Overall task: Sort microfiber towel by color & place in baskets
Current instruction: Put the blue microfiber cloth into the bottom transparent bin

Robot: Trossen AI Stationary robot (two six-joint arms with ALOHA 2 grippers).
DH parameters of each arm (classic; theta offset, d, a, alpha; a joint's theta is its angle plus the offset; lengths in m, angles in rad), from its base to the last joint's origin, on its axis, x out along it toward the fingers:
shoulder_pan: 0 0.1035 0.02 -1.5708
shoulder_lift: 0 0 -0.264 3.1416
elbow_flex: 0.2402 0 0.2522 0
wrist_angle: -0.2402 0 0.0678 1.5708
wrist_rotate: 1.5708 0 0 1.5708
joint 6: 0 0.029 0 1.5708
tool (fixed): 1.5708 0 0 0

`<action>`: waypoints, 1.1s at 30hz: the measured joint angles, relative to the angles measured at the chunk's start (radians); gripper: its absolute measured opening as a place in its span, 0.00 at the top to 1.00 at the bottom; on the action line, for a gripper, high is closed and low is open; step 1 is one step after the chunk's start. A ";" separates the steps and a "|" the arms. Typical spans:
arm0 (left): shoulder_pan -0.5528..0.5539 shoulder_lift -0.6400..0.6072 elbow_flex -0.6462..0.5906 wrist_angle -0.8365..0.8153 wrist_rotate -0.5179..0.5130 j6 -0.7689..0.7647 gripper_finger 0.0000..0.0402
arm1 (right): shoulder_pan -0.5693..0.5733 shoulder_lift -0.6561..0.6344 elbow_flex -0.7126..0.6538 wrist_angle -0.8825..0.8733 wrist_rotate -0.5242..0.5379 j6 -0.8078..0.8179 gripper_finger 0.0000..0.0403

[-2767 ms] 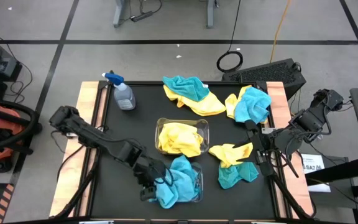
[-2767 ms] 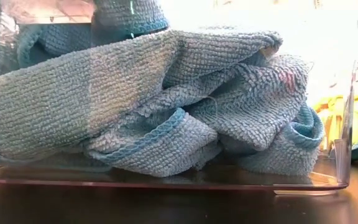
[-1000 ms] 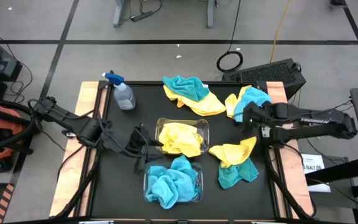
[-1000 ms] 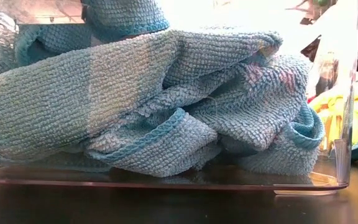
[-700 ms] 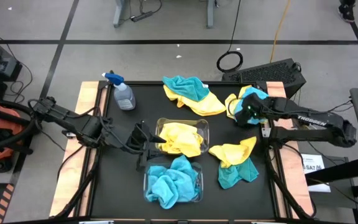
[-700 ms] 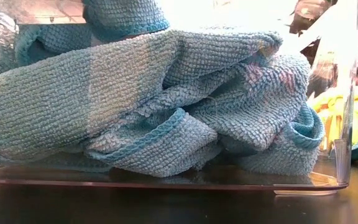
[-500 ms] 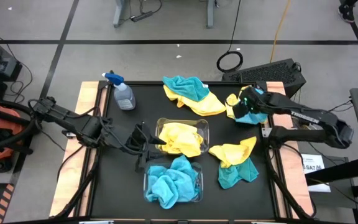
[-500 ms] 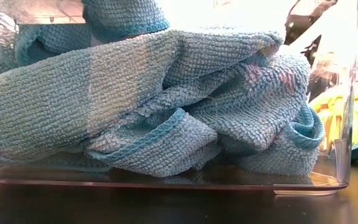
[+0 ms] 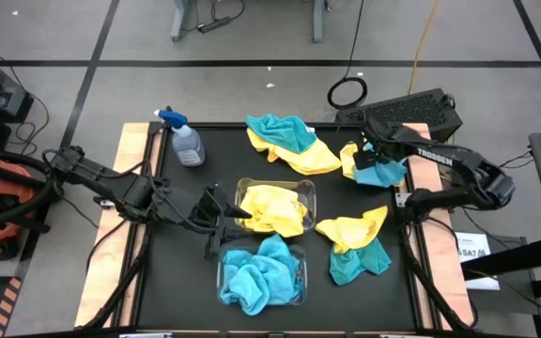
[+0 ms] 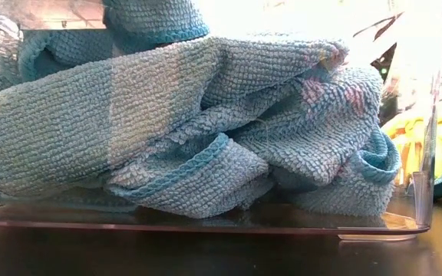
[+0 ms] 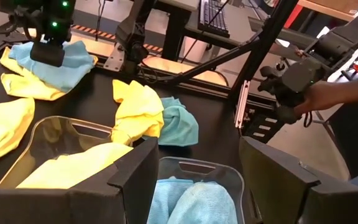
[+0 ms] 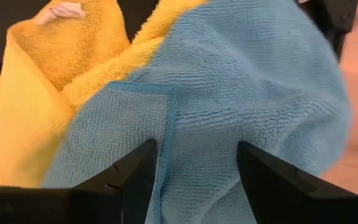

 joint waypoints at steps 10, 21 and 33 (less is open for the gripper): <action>0.000 0.000 0.000 -0.002 0.000 0.027 0.43 | -0.047 0.082 -0.069 0.116 -0.138 -0.008 0.50; 0.000 0.000 0.000 -0.003 0.000 0.046 0.43 | -0.046 0.008 -0.099 0.131 -0.278 -0.012 0.97; 0.001 0.000 0.000 0.017 -0.004 0.078 0.43 | -0.042 -0.268 0.050 0.021 -0.314 0.045 1.00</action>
